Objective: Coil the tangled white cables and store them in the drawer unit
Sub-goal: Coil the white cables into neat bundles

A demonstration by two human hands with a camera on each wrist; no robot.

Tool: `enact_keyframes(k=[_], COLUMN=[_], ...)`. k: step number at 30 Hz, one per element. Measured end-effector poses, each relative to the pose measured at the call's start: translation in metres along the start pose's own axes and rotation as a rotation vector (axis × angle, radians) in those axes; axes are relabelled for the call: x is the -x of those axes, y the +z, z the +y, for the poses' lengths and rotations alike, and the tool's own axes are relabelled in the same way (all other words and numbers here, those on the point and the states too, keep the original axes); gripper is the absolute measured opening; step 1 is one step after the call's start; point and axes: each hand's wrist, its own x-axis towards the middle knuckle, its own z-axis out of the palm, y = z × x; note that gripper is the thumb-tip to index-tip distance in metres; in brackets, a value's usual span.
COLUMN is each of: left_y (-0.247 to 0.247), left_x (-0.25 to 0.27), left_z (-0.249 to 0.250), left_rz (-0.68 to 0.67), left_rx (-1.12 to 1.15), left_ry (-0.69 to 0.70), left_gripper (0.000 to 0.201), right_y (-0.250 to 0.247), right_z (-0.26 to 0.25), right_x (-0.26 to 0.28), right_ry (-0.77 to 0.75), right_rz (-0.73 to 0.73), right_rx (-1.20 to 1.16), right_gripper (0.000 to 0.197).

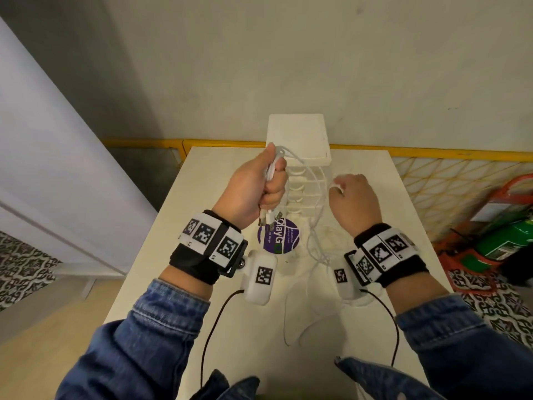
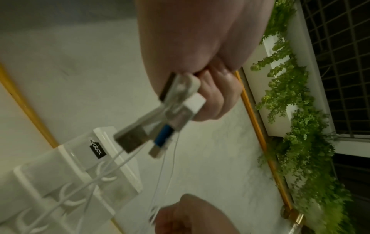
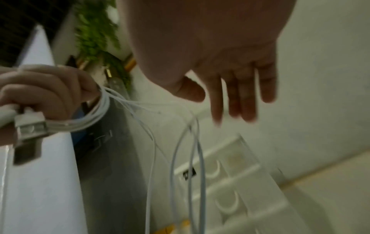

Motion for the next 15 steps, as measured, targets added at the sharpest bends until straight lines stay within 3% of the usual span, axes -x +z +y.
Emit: enact_keyframes(k=[3, 5, 6, 8, 9, 13, 15], left_y=[0.001, 0.003, 0.004, 0.007, 0.009, 0.007, 0.004], left_x=[0.002, 0.003, 0.004, 0.004, 0.003, -0.002, -0.006], left_z=[-0.005, -0.010, -0.012, -0.014, -0.014, -0.007, -0.001], left_rz=[-0.013, -0.032, -0.043, -0.060, -0.070, -0.161, -0.128], left_rx=[-0.102, -0.159, -0.174, -0.176, -0.154, 0.207, 0.391], left_ry=[-0.060, -0.092, -0.106, -0.113, -0.106, -0.017, 0.100], left_gripper=[0.043, 0.043, 0.043, 0.044, 0.045, 0.048, 0.047], right_y=[-0.011, -0.009, -0.004, 0.010, 0.018, 0.044, 0.064], right_z=[-0.018, -0.025, -0.030, -0.036, -0.037, -0.036, -0.025], right_x=[0.001, 0.002, 0.003, 0.006, 0.007, 0.022, 0.039], right_ry=[-0.070, -0.186, -0.224, -0.234, -0.215, -0.070, -0.057], right_rz=[0.044, 0.065, -0.051, -0.355, -0.417, -0.536, -0.602], right_rx=[0.201, -0.013, -0.167, -0.482, -0.569, -0.697, -0.590], right_gripper=[0.038, 0.014, 0.017, 0.059, 0.061, 0.008, 0.022])
